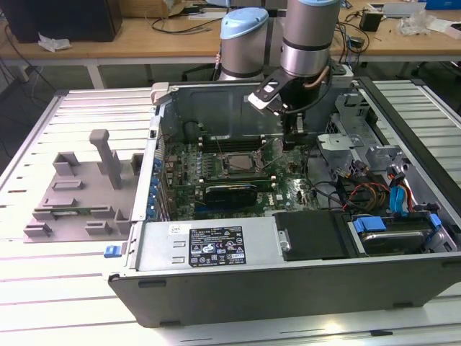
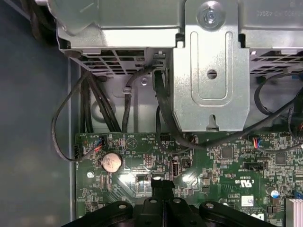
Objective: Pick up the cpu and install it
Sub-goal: 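Close the cpu cover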
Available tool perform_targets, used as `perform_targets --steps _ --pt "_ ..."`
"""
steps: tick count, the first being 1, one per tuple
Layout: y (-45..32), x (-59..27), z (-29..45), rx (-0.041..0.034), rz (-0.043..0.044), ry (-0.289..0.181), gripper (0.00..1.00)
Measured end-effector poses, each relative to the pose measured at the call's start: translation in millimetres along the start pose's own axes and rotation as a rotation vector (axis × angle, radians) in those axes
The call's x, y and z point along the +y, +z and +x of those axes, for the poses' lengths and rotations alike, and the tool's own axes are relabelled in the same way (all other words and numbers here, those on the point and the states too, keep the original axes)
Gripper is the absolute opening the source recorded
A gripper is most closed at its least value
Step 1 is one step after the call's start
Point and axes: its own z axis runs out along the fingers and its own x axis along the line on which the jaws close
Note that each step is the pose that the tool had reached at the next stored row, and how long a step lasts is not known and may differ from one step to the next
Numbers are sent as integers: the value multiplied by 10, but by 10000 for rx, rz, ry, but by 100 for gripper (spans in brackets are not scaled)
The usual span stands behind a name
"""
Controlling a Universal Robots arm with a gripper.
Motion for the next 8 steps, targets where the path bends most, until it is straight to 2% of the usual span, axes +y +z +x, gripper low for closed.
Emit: perform_targets --steps 3,8 --pt "-3 -48 1 0 -29 2 11" --pt "-9 -134 5 3 -126 4 11"
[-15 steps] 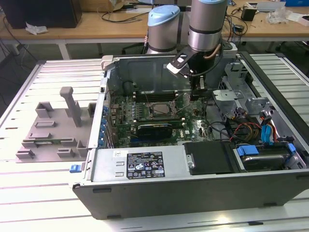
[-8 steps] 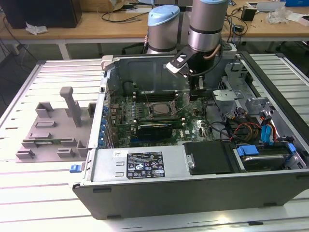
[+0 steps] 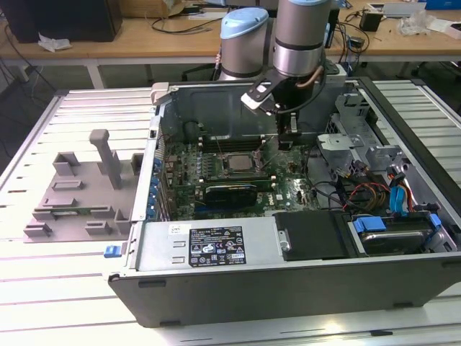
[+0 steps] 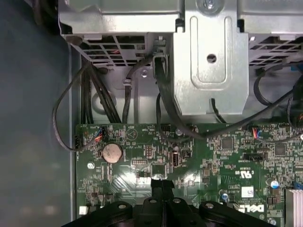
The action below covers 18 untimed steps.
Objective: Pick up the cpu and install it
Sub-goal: 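Close the cpu cover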
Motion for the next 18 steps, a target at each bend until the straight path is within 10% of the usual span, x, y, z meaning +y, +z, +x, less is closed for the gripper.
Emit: perform_targets --steps 10,18 --pt "-10 -267 19 -9 -278 3 11" --pt "1 -337 23 -6 -321 3 11"
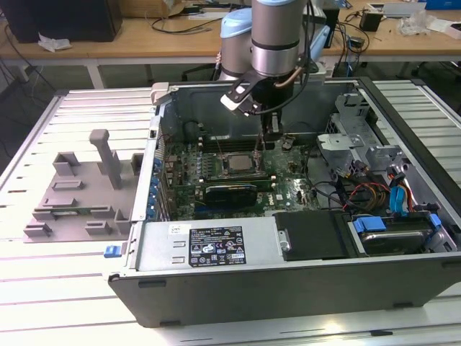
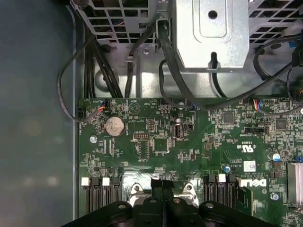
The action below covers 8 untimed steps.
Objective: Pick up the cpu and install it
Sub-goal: 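Close the cpu cover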
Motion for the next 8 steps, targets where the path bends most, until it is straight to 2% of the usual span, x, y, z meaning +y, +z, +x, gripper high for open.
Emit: perform_targets --steps 8 --pt "27 -101 -1 0 -26 1 11"
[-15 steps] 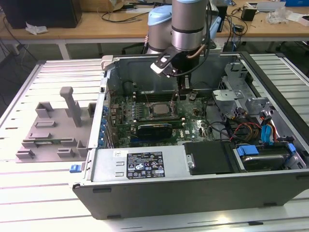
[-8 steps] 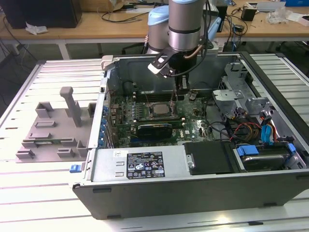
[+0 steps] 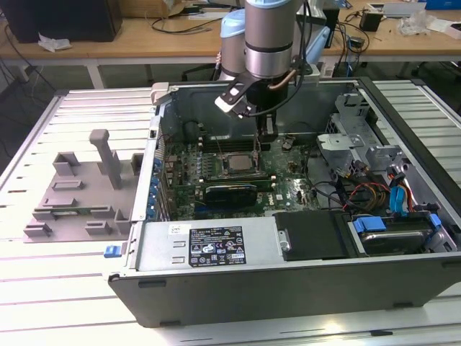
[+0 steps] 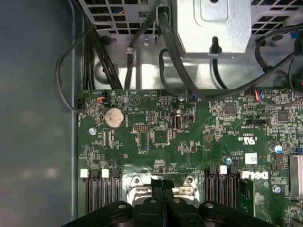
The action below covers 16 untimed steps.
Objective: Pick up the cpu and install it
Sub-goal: 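Close the cpu cover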
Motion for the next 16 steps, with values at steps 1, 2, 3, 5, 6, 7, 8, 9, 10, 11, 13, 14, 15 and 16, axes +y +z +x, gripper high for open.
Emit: perform_targets --steps 1,2,3,5,6,7,8,9,10,11,13,14,15,16 --pt "2 -8 0 0 -1 -1 11" --pt "6 -25 0 1 -4 -1 11" --pt "7 -32 0 0 -4 0 11" --pt "7 -32 0 0 -4 -2 11" --pt "8 -32 0 1 -4 -2 11" --pt "8 -32 0 1 -4 -2 11" --pt "12 -32 1 5 111 -2 11" --pt "12 -32 0 -3 289 -3 11" --pt "11 -33 0 -5 301 -2 11" --pt "11 -32 0 -4 305 -3 11" --pt "12 -32 0 -3 311 -3 11" --pt "13 -32 0 -3 311 -3 11" --pt "19 -48 0 0 309 -4 11" --pt "21 -92 -1 -2 311 -4 11"
